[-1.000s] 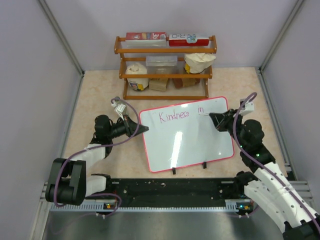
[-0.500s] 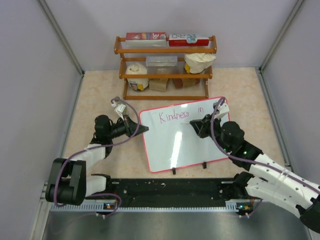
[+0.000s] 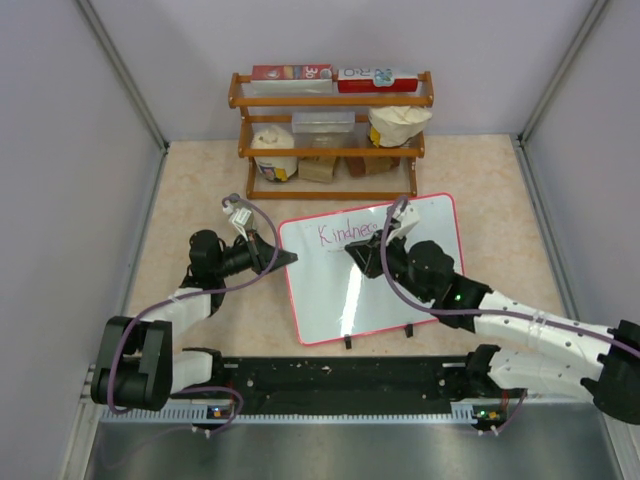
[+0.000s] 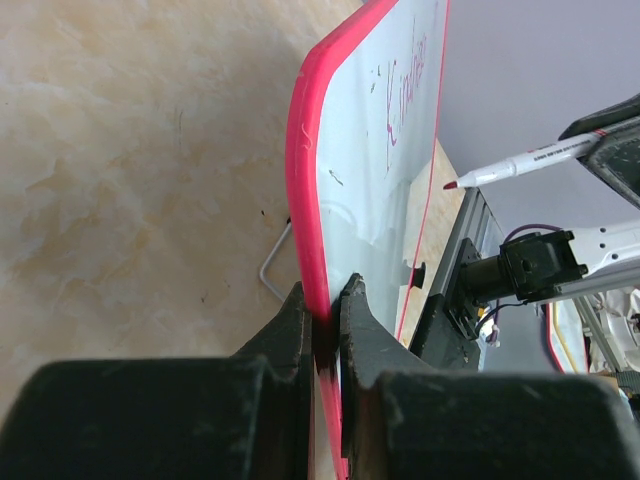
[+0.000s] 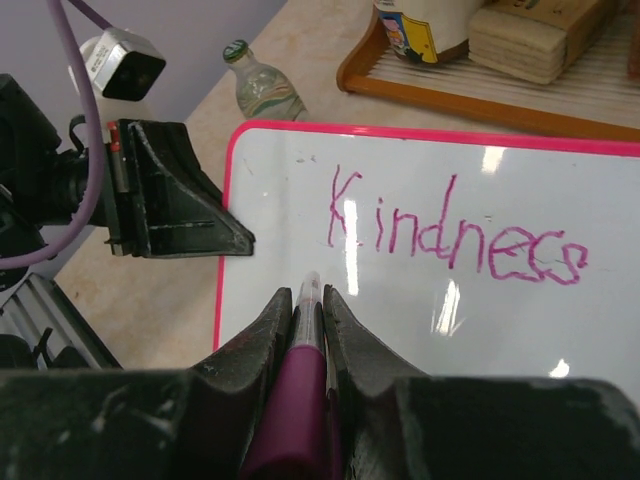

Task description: Write a sentence on the whiteboard

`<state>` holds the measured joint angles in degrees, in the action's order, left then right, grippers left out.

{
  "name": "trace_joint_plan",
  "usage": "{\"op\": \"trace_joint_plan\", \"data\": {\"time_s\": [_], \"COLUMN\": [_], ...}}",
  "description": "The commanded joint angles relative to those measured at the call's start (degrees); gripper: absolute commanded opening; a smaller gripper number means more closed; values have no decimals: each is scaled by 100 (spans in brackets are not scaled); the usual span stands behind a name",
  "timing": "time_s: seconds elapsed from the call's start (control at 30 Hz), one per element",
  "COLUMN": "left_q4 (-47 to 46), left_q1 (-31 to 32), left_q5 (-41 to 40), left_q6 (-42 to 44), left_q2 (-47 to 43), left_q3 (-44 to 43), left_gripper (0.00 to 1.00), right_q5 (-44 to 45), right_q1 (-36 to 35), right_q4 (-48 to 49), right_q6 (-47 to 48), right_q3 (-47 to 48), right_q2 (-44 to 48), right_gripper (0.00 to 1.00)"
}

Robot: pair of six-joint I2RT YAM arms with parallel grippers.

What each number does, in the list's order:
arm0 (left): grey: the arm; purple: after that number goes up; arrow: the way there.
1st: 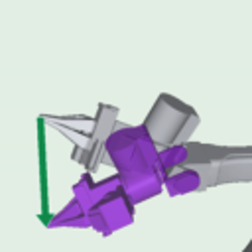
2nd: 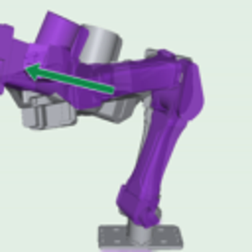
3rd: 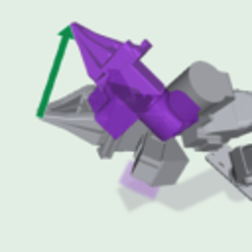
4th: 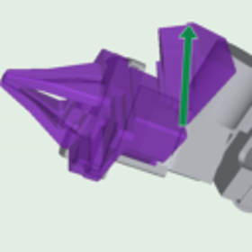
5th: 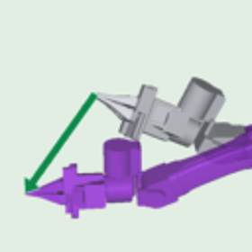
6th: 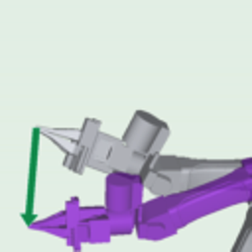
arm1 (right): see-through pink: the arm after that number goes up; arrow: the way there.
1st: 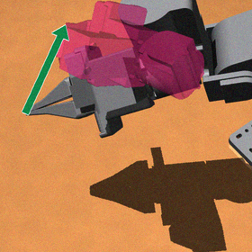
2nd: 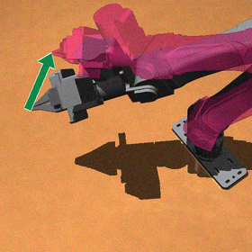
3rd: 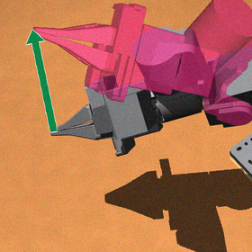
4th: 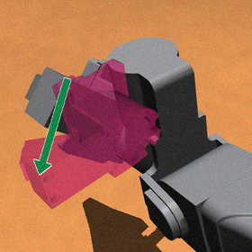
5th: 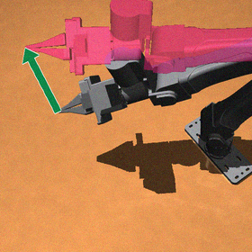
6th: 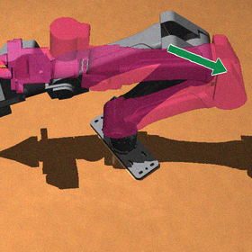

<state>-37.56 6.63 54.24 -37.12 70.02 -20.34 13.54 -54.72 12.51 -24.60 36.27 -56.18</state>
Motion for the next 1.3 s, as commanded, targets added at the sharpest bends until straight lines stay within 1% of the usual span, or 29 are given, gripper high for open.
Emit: {"op": "trace_joint_plan", "data": {"time_s": [0.0, 0.23, 0.53, 1.27], "left_q4": [73, 56, 65, 65], "left_q1": [49, 49, 49, 57], "left_q5": [-774, -766, -766, -774], "left_q6": [1164, 1155, 1155, 1164], "left_q2": [144, 152, 144, 135], "left_q3": [118, 109, 118, 118], "left_gripper": [0, 0, 0, 0], "right_q5": [158, 193, 254, 316], "right_q1": [-302, -452, -461, -461], "right_q4": [542, 603, 603, 296], "right_q6": [52, -1, -62, -282], "right_q3": [433, 521, 442, -76], "right_q2": [-322, -648, -859, -613], "right_gripper": [0, 0, 0, 0]}}
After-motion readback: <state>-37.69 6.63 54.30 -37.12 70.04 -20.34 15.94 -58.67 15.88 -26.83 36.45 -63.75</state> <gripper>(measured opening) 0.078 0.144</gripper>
